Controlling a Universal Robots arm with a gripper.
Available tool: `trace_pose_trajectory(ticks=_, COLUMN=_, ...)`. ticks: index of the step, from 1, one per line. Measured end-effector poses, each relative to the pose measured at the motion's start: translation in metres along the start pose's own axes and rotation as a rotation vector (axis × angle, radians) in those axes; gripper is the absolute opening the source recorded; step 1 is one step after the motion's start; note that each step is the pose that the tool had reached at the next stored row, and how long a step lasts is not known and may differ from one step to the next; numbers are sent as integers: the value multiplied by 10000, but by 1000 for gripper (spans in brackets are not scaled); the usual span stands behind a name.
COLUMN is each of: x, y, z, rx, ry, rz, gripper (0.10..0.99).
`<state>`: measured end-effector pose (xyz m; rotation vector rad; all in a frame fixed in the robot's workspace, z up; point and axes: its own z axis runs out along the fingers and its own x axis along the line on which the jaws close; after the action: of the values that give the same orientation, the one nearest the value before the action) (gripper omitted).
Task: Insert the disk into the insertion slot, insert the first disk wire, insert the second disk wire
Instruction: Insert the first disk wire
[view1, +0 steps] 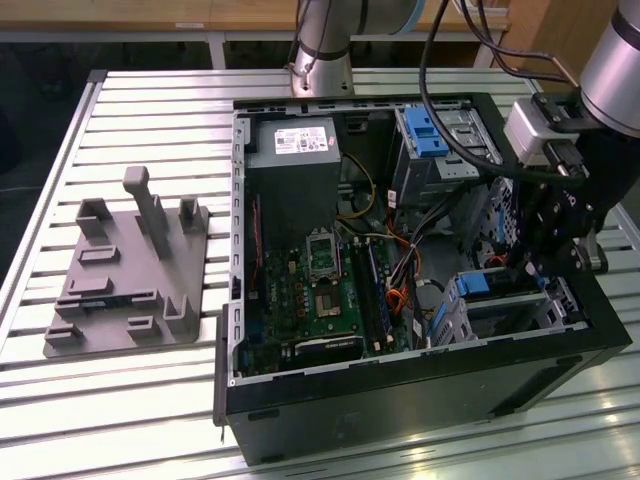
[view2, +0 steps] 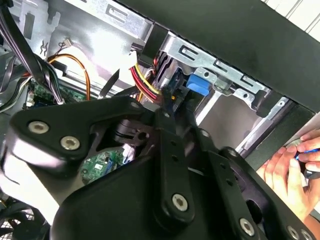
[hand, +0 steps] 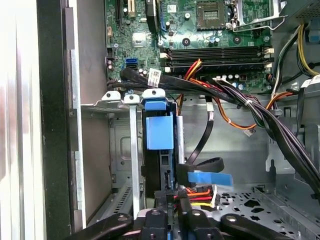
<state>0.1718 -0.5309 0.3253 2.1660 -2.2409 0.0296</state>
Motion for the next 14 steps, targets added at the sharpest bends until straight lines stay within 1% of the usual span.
trace_pose_trajectory(ticks=2, x=1, y=0, z=-10, rx=1, ry=7, rz=0, gripper=306)
trace_pose_trajectory(ticks=3, x=2, y=0, z=-25, rx=2, ry=9, rz=0, gripper=306)
trace_pose_trajectory(ticks=4, x=3, y=0, z=-49, rx=1, ry=7, rz=1, gripper=365)
trace_pose_trajectory(ticks=5, x=4, y=0, z=-90, rx=1, ry=7, rz=0, gripper=424)
trace_pose_trajectory(ticks=7, x=7, y=1, z=-183, rx=1, ry=6, rz=0, gripper=424)
trace_pose_trajectory(ticks=8, x=8, y=1, z=-228, rx=1, ry=6, rz=0, gripper=486)
trace_pose_trajectory(ticks=14, x=15, y=2, z=-501, rx=1, ry=7, rz=0, gripper=486)
